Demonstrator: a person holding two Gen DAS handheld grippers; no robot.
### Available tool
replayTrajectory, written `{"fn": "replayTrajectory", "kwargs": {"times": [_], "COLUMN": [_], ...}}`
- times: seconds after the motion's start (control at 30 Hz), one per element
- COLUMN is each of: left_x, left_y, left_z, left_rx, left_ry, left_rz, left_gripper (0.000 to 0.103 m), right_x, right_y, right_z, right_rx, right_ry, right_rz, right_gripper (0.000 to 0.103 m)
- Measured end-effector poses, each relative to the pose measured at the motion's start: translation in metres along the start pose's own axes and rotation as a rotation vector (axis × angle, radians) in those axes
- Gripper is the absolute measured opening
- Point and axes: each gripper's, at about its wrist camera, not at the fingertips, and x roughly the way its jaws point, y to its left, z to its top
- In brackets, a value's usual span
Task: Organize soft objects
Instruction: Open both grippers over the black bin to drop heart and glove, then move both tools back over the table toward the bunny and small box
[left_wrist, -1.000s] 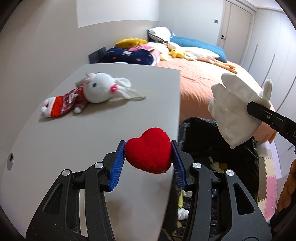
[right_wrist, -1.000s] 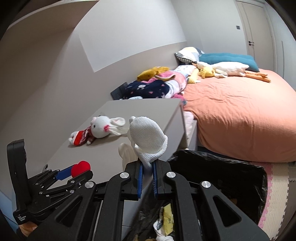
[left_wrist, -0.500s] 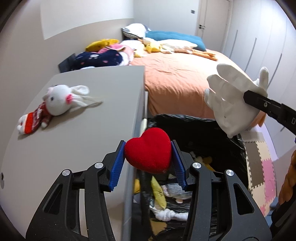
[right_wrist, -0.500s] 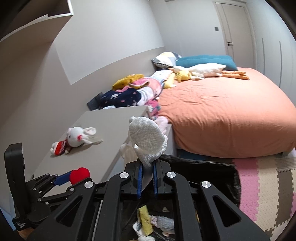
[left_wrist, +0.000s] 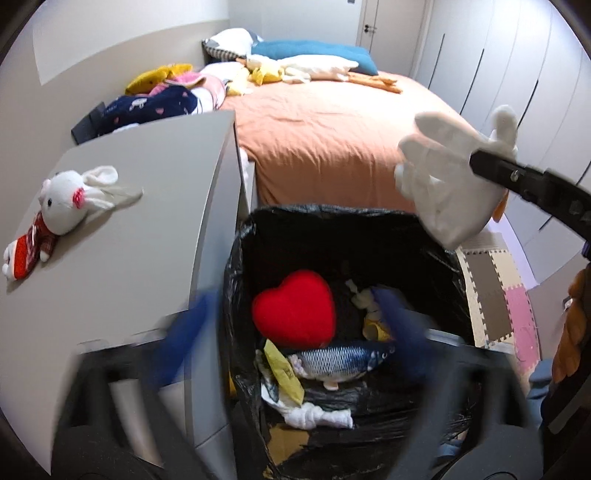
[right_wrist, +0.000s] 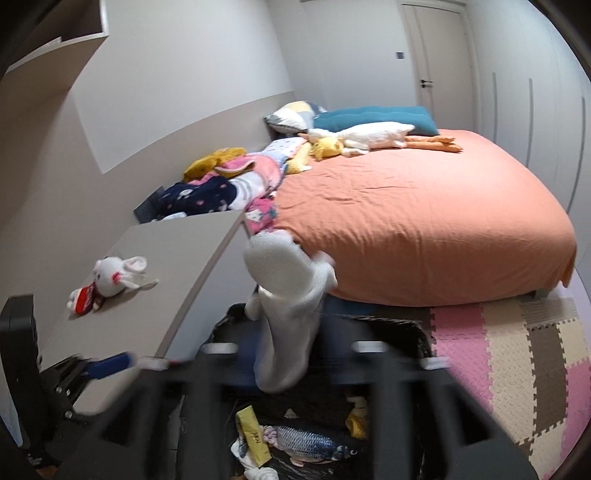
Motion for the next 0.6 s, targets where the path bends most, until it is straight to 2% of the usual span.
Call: {"fn": "replayTrajectory", "kwargs": {"times": [0.03, 0.1, 0.3, 0.6], "left_x": [0.000, 0.002, 0.000, 0.001], "left_y": [0.000, 0.003, 0.012, 0.025], "left_z": [0.000, -0.001, -0.003, -0.007], "left_rx": [-0.003, -0.011, -0.050, -0.056], "left_ry": [0.001, 0.009, 0.008, 0.013], "left_rz": [0.001, 0.004, 0.013, 0.044], "left_gripper": [0.097, 0.097, 0.097, 0.097], "right_x": [-0.003, -0.003, 0.000, 0.014], "right_y": [-0.001, -0.002, -0.005, 0.012], "right_z": [0.000, 0.000, -0.001, -0.004], "right_rx": [0.005, -0.001, 0.010, -0.019], "right_ry": [-0.024, -0.034, -0.023, 0.008], "right_rz": [-0.029, -0.053, -0.037, -0.016], "right_gripper": [0.071, 0.072, 0.072, 0.072]}}
